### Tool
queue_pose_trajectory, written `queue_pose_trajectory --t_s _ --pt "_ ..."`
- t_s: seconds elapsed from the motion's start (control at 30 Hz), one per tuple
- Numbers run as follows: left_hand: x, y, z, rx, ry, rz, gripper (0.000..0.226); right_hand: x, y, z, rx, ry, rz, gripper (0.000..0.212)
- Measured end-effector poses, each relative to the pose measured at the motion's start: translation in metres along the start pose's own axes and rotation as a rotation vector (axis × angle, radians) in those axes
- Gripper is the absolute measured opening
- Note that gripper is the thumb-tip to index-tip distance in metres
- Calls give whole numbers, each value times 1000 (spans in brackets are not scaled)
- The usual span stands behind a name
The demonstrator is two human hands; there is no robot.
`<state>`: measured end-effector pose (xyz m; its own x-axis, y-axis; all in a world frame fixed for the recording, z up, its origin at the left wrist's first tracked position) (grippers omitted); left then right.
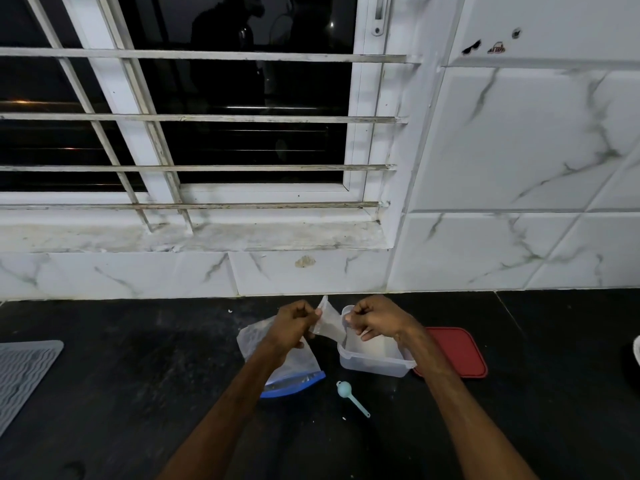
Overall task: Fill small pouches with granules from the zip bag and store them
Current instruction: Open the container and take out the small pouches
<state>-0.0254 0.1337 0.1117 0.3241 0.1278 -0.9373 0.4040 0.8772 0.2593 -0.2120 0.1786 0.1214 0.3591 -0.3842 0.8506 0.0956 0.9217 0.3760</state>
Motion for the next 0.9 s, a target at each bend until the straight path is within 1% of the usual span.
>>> queue_pose_trajectory --t_s 0.03,0.13,0.23,0.3,0.37,0.43,0.5,0.57,0.6,0.67,0.73,0.8,0.83,0.9 --pt "0 1 -2 18 -6 -19 17 2 1 -2 -7 -21 15 12" --pt "1 1 -12 30 3 -30 12 9 2 -20 51 -82 56 18" --pt "2 0 -16 0 67 2 11 12 2 -27 -7 -104 77 14" --pt "4 0 -14 41 63 45 11 11 0 -25 -45 -84 82 12" --pt "5 0 -11 112 70 85 15 11 1 -24 -41 -54 74 9" --pt "5 0 -9 147 93 107 9 12 1 -25 -31 -47 57 9" --pt "5 -2 -6 101 115 119 3 14 1 -25 -51 -38 45 10" --pt "8 -6 -3 -6 118 118 7 13 0 -23 -101 13 25 10" --pt "9 -8 0 -69 62 86 8 12 -1 -21 -123 63 11 10" --pt "6 -11 3 -168 -194 -36 6 9 -3 -18 -175 216 -2 10" --pt "0 -8 -3 -201 -407 -127 7 9 -5 -18 -266 329 20 13" --pt "-7 -6 -11 -214 -471 -200 9 13 -5 -21 -345 361 59 15" --pt "-10 -5 -14 -223 -487 -230 9 15 -4 -24 -358 384 72 16" --pt "-15 -4 -19 -231 -507 -269 7 14 -3 -30 -360 436 74 26"
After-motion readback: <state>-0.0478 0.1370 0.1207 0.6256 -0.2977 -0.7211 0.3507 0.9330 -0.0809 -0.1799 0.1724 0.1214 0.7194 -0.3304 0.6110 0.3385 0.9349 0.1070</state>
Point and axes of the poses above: each hand's wrist, its own y-axis away from the middle knuckle, its own z-axis out of the back of the hand, x = y × z, the point moved 5 cm from there along -y, towards the middle knuckle, and after that the axes turned 1 degree about -z, right-handed, at the moved point
